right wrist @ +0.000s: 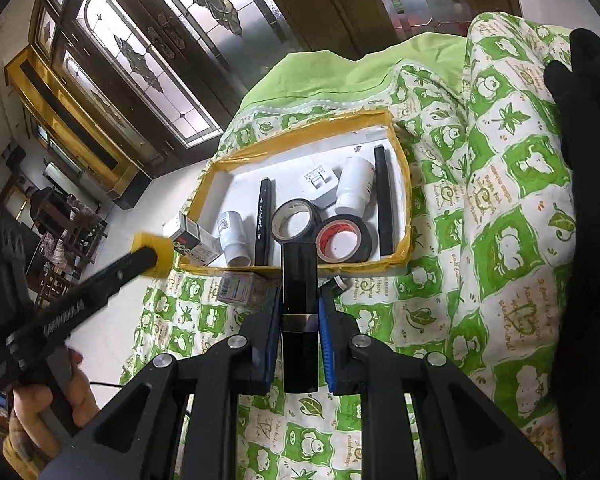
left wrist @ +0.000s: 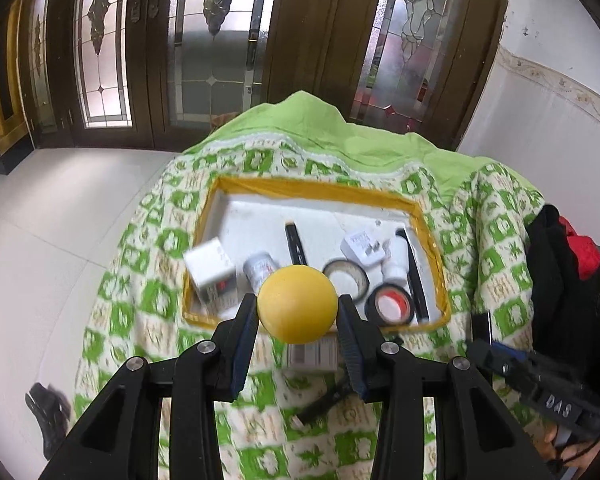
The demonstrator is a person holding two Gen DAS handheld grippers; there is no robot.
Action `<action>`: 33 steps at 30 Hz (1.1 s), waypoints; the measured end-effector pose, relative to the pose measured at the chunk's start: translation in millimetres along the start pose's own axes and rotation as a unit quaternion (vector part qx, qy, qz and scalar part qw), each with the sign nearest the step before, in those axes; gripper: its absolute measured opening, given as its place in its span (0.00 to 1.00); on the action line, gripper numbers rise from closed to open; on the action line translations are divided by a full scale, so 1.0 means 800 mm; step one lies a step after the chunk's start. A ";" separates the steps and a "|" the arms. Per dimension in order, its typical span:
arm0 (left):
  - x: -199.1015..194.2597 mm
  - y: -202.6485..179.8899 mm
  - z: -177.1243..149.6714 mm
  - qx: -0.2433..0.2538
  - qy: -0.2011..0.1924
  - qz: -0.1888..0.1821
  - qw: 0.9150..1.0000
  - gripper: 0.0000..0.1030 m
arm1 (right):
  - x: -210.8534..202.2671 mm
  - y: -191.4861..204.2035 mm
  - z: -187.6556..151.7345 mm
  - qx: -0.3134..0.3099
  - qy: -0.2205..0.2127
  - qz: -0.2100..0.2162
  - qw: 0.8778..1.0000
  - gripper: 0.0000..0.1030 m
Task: Organize rigid objects
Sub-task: 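Lift and carry the foam ball and lipstick over the tray with both tools, then lower the foam ball and lipstick into the tray and open both tools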
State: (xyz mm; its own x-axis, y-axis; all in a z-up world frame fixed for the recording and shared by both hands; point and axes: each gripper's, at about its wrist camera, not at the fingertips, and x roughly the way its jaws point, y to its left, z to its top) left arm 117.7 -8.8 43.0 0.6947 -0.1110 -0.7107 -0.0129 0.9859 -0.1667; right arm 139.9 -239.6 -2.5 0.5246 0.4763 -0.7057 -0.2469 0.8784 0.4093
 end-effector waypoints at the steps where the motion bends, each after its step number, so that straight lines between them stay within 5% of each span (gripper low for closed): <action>1: 0.003 0.001 0.007 0.000 0.000 0.000 1.000 0.40 | 0.001 0.000 0.001 0.001 0.000 0.000 1.000 0.17; 17: 0.080 0.030 0.065 -0.009 0.035 0.019 0.999 0.40 | 0.040 0.003 0.031 0.020 0.021 0.004 1.000 0.17; 33: 0.153 0.072 0.097 -0.019 0.077 0.036 0.996 0.40 | 0.155 0.034 0.119 0.001 0.036 0.014 0.999 0.17</action>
State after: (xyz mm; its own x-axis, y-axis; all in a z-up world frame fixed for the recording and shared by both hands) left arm 257.9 44.2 -0.3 0.5720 -0.0605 -0.8180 -0.0885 0.9869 -0.1349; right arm 275.9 -160.5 -24.1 0.4570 0.5030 -0.7336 -0.2595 0.8642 0.4310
